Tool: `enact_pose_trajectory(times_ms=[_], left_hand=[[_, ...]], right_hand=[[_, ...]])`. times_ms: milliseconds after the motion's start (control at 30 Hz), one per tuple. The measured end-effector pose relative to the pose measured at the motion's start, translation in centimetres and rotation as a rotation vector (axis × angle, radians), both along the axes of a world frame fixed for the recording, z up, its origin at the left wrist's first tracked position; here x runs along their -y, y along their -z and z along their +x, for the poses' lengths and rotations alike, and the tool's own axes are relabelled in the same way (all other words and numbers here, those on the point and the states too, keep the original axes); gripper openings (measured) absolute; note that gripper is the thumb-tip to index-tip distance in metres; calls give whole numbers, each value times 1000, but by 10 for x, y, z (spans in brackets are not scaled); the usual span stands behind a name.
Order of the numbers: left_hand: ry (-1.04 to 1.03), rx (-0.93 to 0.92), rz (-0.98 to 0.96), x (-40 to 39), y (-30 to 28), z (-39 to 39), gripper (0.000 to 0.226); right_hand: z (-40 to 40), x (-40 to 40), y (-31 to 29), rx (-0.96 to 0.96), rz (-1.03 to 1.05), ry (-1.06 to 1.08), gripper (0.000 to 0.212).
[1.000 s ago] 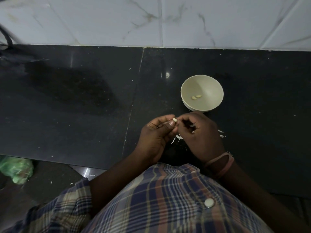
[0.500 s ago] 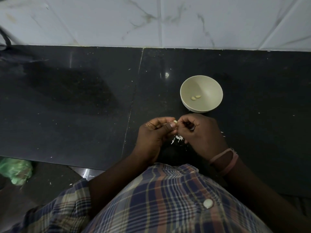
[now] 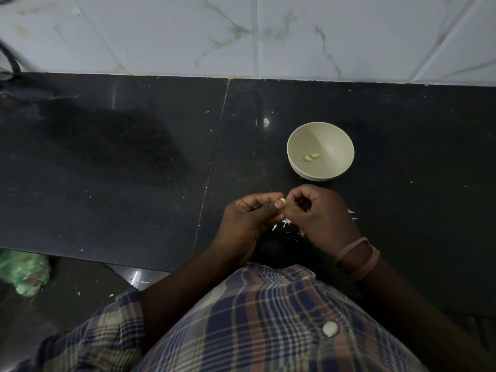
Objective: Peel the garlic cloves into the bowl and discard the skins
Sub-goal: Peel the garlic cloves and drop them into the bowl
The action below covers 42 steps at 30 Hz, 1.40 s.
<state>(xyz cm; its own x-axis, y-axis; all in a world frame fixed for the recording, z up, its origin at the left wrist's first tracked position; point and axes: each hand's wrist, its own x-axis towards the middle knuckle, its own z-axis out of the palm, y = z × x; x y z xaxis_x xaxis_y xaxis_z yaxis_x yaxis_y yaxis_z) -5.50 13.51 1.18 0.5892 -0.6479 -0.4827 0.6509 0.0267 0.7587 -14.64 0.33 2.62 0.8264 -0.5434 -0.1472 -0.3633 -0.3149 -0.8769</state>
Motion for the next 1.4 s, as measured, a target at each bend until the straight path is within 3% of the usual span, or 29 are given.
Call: enact_pose_trajectory(times_ms=[233, 600, 733, 833, 967, 1000, 1100, 1267, 1400], left_hand=[[6, -98, -49, 2, 5, -1, 23], [-39, -265, -131, 1, -3, -1, 17], [-36, -338, -177, 1, -7, 0, 15], [-19, -362, -187, 1, -9, 1, 16], [-18, -379, -204, 2, -8, 2, 14], [-21, -385, -212, 2, -7, 2, 14], [-21, -399, -229, 2, -7, 3, 13], [-63, -390, -217, 4, -8, 2, 11], [-72, -378, -226, 5, -6, 5, 10]], right_hand=[[-2, -4, -2, 1, 261, 88, 16], [2, -11, 2, 140, 714, 244, 19], [3, -12, 4, 146, 739, 249, 18], [1, -9, 4, 126, 649, 274, 22], [0, -8, 3, 110, 348, 267, 43], [-1, -8, 4, 99, 269, 259, 41], [-1, -6, 9, 103, 184, 258, 8], [-2, -4, 8, 138, 79, 277, 30], [0, -8, 10, 116, -2, 290, 26]])
